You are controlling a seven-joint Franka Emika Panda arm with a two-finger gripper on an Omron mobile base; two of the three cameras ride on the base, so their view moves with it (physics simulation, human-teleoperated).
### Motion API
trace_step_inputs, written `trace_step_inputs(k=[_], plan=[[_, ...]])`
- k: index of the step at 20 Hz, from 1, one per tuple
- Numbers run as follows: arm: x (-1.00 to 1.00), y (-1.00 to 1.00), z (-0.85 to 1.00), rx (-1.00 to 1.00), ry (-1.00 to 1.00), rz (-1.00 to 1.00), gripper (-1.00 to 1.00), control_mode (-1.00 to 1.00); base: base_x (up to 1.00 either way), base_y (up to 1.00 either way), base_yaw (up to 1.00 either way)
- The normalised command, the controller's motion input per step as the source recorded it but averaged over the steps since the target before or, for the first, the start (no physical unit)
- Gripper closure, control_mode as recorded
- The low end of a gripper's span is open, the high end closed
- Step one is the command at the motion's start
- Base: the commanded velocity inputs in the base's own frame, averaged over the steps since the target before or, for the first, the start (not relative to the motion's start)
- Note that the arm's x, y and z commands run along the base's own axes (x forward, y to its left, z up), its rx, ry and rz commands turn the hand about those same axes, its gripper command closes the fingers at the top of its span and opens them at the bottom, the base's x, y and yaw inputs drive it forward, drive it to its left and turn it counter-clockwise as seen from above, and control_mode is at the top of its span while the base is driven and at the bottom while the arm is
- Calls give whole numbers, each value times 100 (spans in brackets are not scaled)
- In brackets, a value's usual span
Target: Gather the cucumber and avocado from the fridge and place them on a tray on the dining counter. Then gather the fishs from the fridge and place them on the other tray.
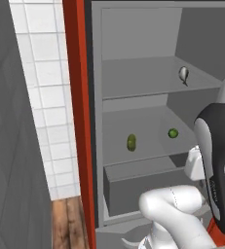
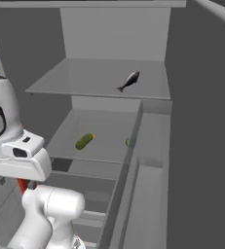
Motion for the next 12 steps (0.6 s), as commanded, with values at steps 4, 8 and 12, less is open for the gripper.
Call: trace_step_inputs(k=[4, 8, 12], plan=[[0, 0, 0, 0, 0, 0, -100, 100, 52, -29, 0], [0, 0, 0, 0, 0, 0, -100, 100, 41, -28, 0], [0, 0, 0, 0, 0, 0, -100, 100, 37, -20, 1]])
